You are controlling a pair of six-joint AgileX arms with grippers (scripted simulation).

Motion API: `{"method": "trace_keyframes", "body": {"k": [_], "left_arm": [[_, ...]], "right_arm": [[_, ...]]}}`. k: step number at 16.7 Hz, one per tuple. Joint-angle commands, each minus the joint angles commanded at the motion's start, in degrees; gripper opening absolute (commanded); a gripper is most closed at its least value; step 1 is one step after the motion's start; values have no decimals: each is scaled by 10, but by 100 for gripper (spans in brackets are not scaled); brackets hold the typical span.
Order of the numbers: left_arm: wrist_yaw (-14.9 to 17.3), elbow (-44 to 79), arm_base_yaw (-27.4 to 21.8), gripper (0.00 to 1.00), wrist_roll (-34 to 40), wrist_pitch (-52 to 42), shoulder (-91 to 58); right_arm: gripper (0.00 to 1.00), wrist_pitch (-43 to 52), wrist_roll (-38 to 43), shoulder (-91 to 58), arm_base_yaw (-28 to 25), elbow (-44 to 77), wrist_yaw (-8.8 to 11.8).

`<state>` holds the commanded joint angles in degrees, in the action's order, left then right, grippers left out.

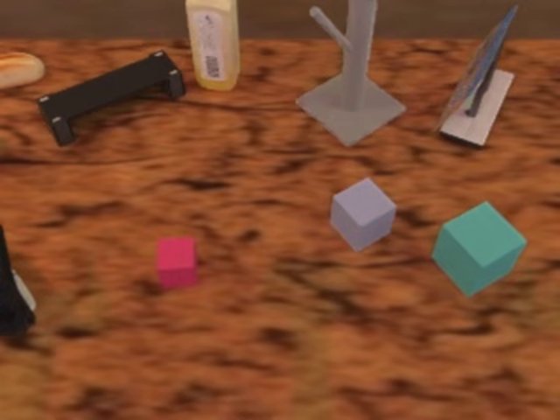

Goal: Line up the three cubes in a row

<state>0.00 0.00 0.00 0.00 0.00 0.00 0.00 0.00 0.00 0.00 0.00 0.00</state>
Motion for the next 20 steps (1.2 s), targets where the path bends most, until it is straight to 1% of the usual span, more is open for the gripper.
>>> {"method": "trace_keyframes", "body": {"k": [4,8,11,17,20], "left_arm": [[1,17,-6,100,6,-12,-17],[2,116,-34,100,38,-79,-126],[2,226,-63,100,74,-156,-271],[0,474,-133,100,156,-343,-646],[1,592,-168,100,195,-433,-808]], "right_arm": [[100,0,0,0,0,0,0],[100,0,0,0,0,0,0],[100,0,0,0,0,0,0],[100,0,0,0,0,0,0],[100,0,0,0,0,0,0]]}}
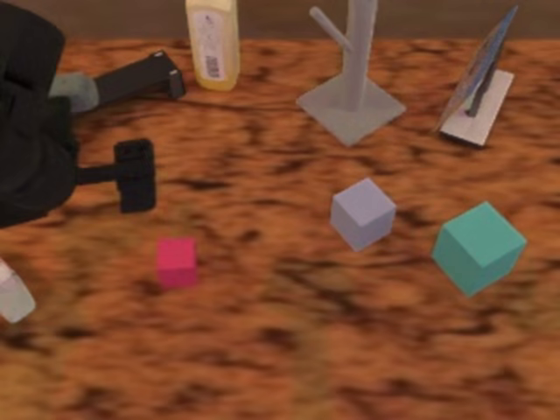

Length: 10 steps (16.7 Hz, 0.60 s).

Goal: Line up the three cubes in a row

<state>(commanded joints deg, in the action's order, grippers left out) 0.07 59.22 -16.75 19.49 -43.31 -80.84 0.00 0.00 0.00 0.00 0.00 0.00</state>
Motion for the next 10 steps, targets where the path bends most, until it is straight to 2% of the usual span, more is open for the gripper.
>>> {"method": "trace_keyframes", "body": {"k": [5,10], "left_arm": [[0,166,-46,100,54,-117,-222],[0,256,-70,100,82,-173,-330]], "right_arm": [[100,0,0,0,0,0,0],[100,0,0,0,0,0,0]]}}
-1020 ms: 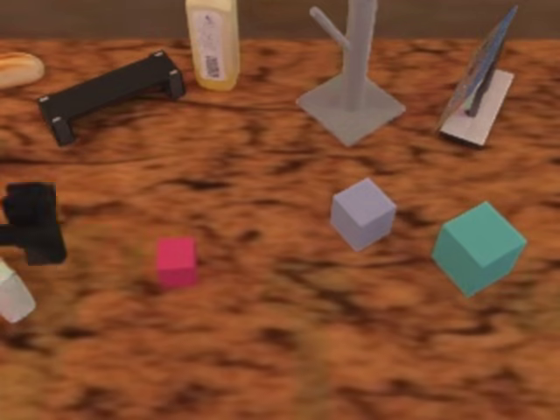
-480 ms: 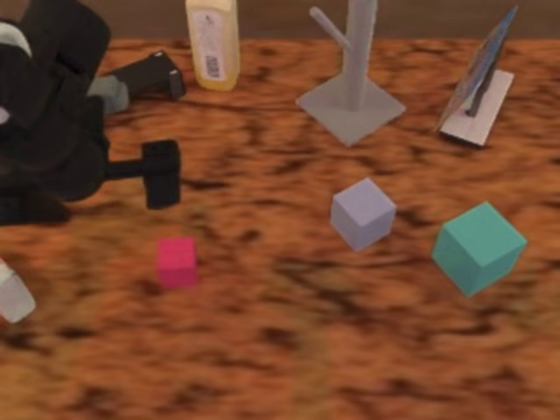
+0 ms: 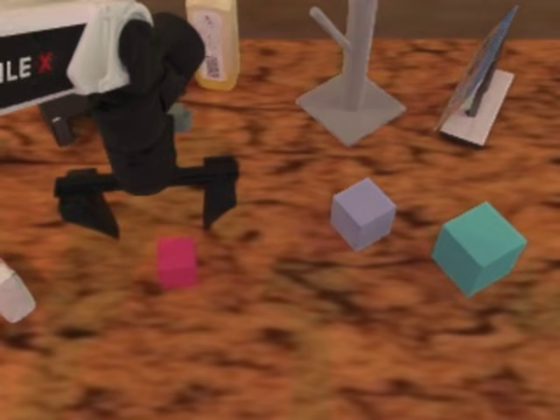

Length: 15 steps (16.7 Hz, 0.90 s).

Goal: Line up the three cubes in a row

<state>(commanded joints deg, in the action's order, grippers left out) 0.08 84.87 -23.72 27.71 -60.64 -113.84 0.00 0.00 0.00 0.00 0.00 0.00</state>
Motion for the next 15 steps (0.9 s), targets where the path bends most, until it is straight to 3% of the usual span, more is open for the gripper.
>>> {"method": "trace_keyframes", "body": {"k": [8,15], "left_arm": [[0,-4,1,100,0,8,-9],[1,-85,0,100,-1,163,-77]], "right_arm": [[100,0,0,0,0,0,0],[100,0,0,0,0,0,0]]}}
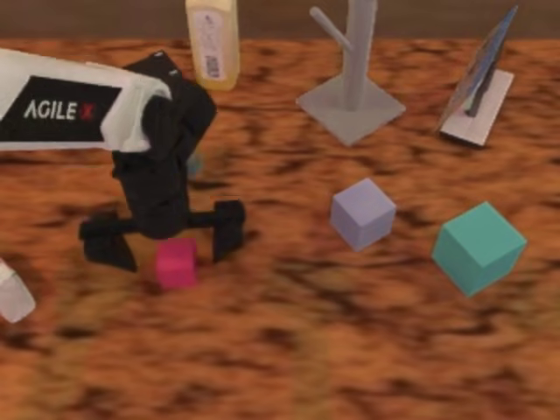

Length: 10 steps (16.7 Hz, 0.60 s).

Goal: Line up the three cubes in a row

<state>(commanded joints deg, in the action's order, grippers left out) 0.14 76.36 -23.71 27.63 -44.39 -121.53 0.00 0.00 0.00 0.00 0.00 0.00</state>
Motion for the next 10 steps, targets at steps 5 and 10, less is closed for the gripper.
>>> {"method": "trace_keyframes", "body": {"k": [5,10], "left_arm": [[0,-9,0,100,0,15,-10],[0,-9,0,62,0,15,-10]], "right_arm": [[100,0,0,0,0,0,0],[100,0,0,0,0,0,0]]}}
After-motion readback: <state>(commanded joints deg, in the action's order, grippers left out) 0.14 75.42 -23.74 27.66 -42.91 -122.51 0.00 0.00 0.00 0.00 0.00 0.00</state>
